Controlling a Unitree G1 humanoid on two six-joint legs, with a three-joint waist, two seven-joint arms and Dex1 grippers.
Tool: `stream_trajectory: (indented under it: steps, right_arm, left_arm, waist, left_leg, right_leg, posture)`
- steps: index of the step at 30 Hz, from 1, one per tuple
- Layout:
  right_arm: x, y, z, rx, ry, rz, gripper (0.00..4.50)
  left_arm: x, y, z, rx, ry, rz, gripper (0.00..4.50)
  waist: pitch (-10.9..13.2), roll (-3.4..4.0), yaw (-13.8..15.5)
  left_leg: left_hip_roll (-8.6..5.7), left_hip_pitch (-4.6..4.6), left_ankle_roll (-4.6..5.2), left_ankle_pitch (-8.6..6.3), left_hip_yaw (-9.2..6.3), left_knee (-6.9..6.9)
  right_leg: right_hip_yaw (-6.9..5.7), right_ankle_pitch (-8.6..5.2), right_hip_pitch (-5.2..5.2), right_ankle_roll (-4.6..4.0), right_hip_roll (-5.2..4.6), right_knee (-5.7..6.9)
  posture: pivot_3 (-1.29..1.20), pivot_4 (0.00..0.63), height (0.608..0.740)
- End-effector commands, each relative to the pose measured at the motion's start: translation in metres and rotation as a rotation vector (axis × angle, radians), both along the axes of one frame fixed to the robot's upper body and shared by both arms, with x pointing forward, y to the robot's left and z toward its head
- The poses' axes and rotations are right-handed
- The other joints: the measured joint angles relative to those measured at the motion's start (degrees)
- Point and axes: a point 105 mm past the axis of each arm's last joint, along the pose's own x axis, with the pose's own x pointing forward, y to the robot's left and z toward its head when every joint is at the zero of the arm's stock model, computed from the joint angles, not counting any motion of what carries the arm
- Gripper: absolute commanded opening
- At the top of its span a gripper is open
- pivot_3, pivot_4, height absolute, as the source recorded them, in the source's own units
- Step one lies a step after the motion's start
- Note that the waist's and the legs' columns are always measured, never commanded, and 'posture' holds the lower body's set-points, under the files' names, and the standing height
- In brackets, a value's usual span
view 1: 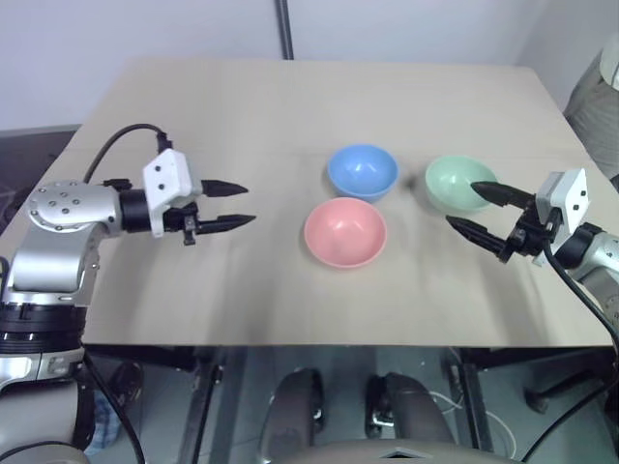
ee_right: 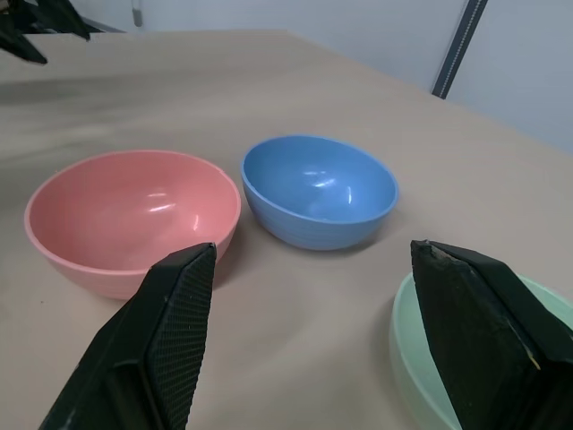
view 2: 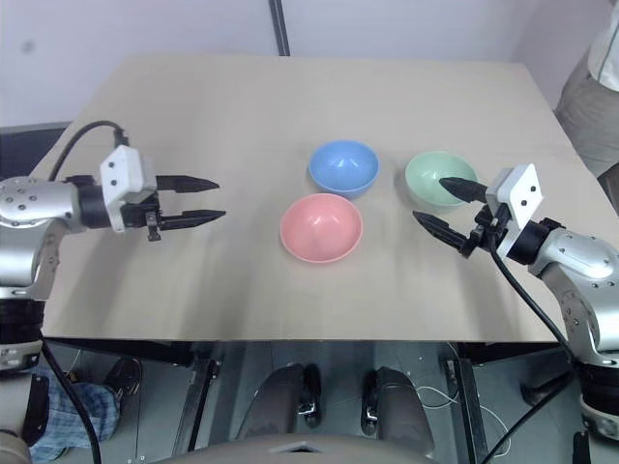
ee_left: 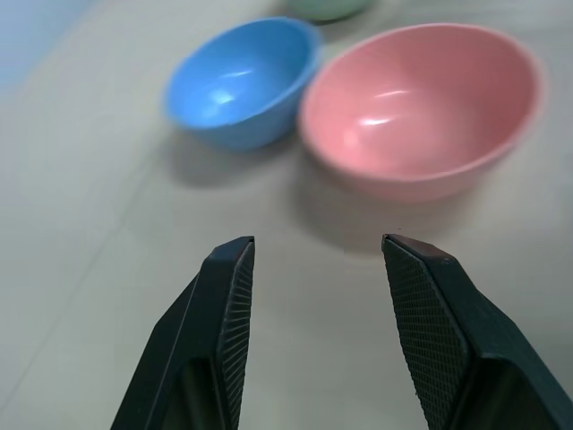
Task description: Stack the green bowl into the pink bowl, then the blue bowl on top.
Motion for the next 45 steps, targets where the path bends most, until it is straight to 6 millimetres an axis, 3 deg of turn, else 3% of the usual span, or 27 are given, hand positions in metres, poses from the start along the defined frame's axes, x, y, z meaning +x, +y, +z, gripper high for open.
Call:
stream_trajectory:
  steps: [1,5,9,14,17,21,26,32,41,44,45]
  right_arm:
    - [0.006,-0.003,0.007,-0.044,-0.052,-0.018,3.80]
    - [0.023,-0.010,0.003,-0.116,-0.041,-0.081,3.80]
    - [0.046,-0.021,0.001,-0.241,-0.050,-0.181,3.80]
    - [0.063,-0.019,0.002,-0.364,-0.061,-0.216,3.80]
    - [0.072,-0.010,0.002,-0.402,-0.068,-0.200,3.80]
    - [0.068,0.011,-0.004,-0.425,-0.048,-0.082,3.80]
    - [0.069,0.024,-0.027,-0.497,0.018,0.001,3.80]
    - [0.097,-0.002,-0.049,-0.580,0.065,-0.141,3.80]
    - [0.111,-0.004,-0.054,-0.617,0.056,-0.149,3.80]
    - [0.109,0.000,-0.057,-0.623,0.058,-0.119,2.88]
    - [0.109,0.001,-0.057,-0.620,0.057,-0.118,2.37]
  left_arm:
    - [-0.006,0.024,0.021,-0.076,-0.060,0.105,2.38]
    - [-0.012,0.037,0.029,-0.208,-0.061,0.166,2.38]
    - [-0.024,0.037,0.025,-0.239,-0.029,0.137,2.38]
    - [-0.027,0.034,0.020,-0.246,-0.009,0.118,2.38]
    - [-0.027,0.030,0.019,-0.244,0.003,0.098,2.38]
    - [-0.025,0.026,0.019,-0.243,0.006,0.081,2.38]
    - [-0.020,0.024,0.018,-0.250,0.008,0.071,2.38]
    - [-0.018,0.018,0.015,-0.249,0.010,0.051,2.38]
    - [-0.016,0.017,0.014,-0.233,0.002,0.044,2.38]
    - [-0.015,0.017,0.014,-0.234,0.000,0.043,2.56]
    - [-0.015,0.017,0.014,-0.234,0.000,0.043,2.56]
  waist:
    - [0.00,0.01,-0.08]
    - [0.01,0.00,0.06]
    - [0.03,0.05,-0.32]
    - [0.03,0.04,-0.56]
    - [0.03,0.04,-0.76]
    - [0.03,0.04,-1.19]
    - [0.03,0.04,-1.41]
    - [0.03,0.04,-1.46]
    - [0.03,0.04,-1.65]
    - [0.03,0.05,-1.65]
    - [0.03,0.04,-1.65]
  left_leg:
    - [0.00,-0.01,0.00,0.00,0.00,-0.01]
    - [0.01,0.00,0.01,-0.01,0.02,-0.01]
    - [-0.01,-0.01,-0.12,0.07,0.06,-0.02]
    - [0.00,-0.03,-0.16,0.09,0.05,-0.08]
    - [-0.01,-0.04,-0.16,0.08,0.08,-0.08]
    - [-0.01,-0.05,-0.16,0.09,0.08,-0.09]
    - [-0.02,-0.05,-0.16,0.09,0.09,-0.10]
    - [-0.03,-0.05,-0.17,0.09,0.11,-0.09]
    - [-0.02,-0.03,-0.19,0.11,0.16,-0.10]
    - [-0.02,-0.03,-0.19,0.11,0.17,-0.10]
    - [-0.02,-0.03,-0.19,0.11,0.17,-0.10]
  right_leg:
    - [0.00,0.00,-0.02,0.00,-0.01,0.00]
    - [0.00,0.00,-0.04,0.00,-0.03,0.01]
    - [0.00,0.00,-0.06,0.00,-0.12,0.02]
    - [-0.02,-0.01,-0.10,-0.02,-0.10,0.03]
    - [-0.01,-0.01,-0.10,-0.02,-0.12,0.01]
    - [-0.02,0.00,-0.11,-0.01,-0.12,0.01]
    - [-0.01,0.00,-0.11,-0.01,-0.12,0.00]
    - [-0.01,0.00,-0.11,-0.02,-0.12,0.02]
    - [0.04,0.00,-0.13,-0.02,-0.11,0.03]
    - [0.04,0.00,-0.13,-0.02,-0.11,0.03]
    - [0.04,0.00,-0.13,-0.02,-0.12,0.03]
  posture:
    - [0.00,0.150,0.740]
    - [0.00,0.150,0.740]
    - [0.00,0.150,0.740]
    - [0.00,0.150,0.740]
    - [0.00,0.150,0.740]
    - [0.00,0.150,0.740]
    - [0.00,0.150,0.740]
    - [0.00,0.150,0.740]
    - [0.00,0.150,0.740]
    - [0.00,0.150,0.740]
    - [0.00,0.150,0.740]
